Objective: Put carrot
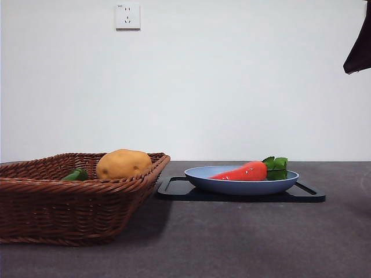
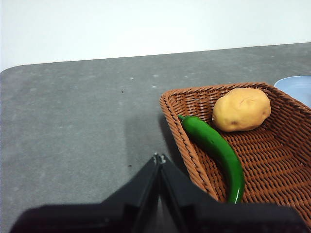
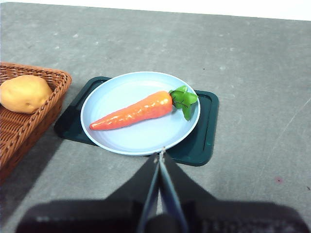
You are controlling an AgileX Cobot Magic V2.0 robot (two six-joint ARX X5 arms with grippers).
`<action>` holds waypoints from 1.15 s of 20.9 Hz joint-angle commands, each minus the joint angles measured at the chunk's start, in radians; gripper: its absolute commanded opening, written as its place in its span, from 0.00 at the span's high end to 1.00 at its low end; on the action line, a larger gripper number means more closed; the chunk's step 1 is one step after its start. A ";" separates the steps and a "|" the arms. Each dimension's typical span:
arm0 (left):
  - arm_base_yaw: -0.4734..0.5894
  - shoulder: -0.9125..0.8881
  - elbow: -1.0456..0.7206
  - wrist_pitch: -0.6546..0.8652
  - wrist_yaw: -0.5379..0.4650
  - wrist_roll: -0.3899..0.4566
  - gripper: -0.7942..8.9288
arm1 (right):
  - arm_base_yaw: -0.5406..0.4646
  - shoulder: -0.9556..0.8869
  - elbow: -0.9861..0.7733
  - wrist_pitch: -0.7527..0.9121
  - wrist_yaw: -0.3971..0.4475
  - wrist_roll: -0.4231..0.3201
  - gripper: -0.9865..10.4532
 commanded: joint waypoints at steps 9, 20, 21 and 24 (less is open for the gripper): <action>0.002 -0.004 -0.010 0.012 0.002 -0.006 0.91 | -0.275 -0.322 -0.103 -0.021 -0.171 -0.127 0.91; 0.002 -0.004 -0.010 0.012 0.002 -0.006 0.91 | -0.582 -0.517 -0.482 0.236 -0.473 -0.129 0.91; 0.002 -0.004 -0.010 0.012 0.002 -0.006 0.91 | -0.587 -0.525 -0.482 0.214 -0.471 -0.131 0.91; 0.002 -0.004 -0.010 0.012 0.002 -0.006 0.91 | -0.597 -0.545 -0.482 0.189 -0.471 -0.144 0.91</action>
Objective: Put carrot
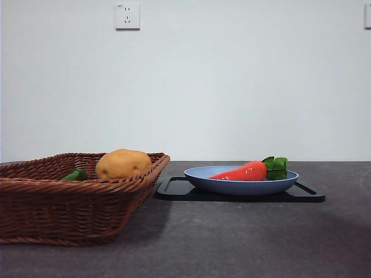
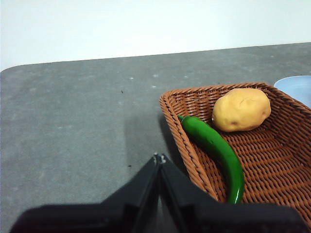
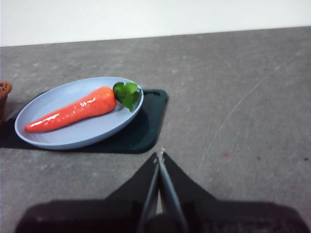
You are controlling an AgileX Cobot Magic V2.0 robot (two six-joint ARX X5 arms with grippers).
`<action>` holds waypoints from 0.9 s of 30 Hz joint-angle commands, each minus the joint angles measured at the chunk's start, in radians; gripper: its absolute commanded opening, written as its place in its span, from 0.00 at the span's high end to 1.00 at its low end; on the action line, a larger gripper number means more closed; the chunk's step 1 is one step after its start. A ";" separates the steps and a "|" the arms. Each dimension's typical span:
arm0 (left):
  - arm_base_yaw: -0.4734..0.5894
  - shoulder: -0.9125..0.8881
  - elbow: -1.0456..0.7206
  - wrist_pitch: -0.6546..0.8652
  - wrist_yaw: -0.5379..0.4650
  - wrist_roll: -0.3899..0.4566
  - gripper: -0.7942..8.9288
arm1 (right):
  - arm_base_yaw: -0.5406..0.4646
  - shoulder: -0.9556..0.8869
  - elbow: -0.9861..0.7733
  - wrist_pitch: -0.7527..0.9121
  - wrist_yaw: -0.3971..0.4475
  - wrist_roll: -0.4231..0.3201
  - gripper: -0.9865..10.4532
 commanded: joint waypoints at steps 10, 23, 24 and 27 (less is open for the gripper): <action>0.002 -0.004 -0.010 0.012 0.002 -0.006 0.91 | -0.018 -0.096 0.000 -0.061 0.003 0.008 0.91; 0.002 -0.004 -0.010 0.012 0.002 -0.006 0.91 | -0.017 -0.076 0.000 -0.058 0.007 0.007 0.91; 0.002 -0.004 -0.010 0.012 0.002 -0.006 0.91 | -0.017 -0.076 0.000 -0.057 0.006 0.008 0.91; 0.002 -0.004 -0.010 0.012 0.002 -0.006 0.91 | -0.017 -0.076 0.000 -0.057 0.007 0.008 0.91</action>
